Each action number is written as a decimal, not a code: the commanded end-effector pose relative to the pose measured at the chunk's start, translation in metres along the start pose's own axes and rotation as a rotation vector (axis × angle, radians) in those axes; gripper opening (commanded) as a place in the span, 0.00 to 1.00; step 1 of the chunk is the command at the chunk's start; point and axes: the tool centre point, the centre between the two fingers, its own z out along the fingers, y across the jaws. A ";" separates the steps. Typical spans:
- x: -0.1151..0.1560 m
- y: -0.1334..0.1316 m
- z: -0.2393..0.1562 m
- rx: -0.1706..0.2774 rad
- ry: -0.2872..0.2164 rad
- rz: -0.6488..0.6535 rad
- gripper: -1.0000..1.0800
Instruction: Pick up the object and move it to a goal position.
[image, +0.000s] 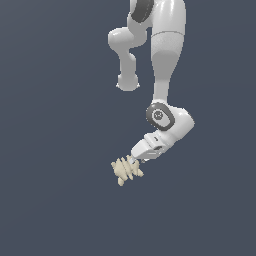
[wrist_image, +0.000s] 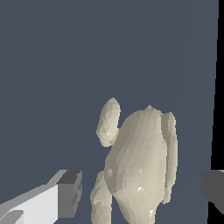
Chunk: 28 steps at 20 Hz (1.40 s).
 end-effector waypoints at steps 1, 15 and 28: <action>0.000 0.000 0.003 0.000 0.000 0.000 1.00; -0.001 0.000 0.030 -0.003 0.001 -0.002 0.00; 0.007 0.007 0.011 -0.001 0.022 0.000 0.00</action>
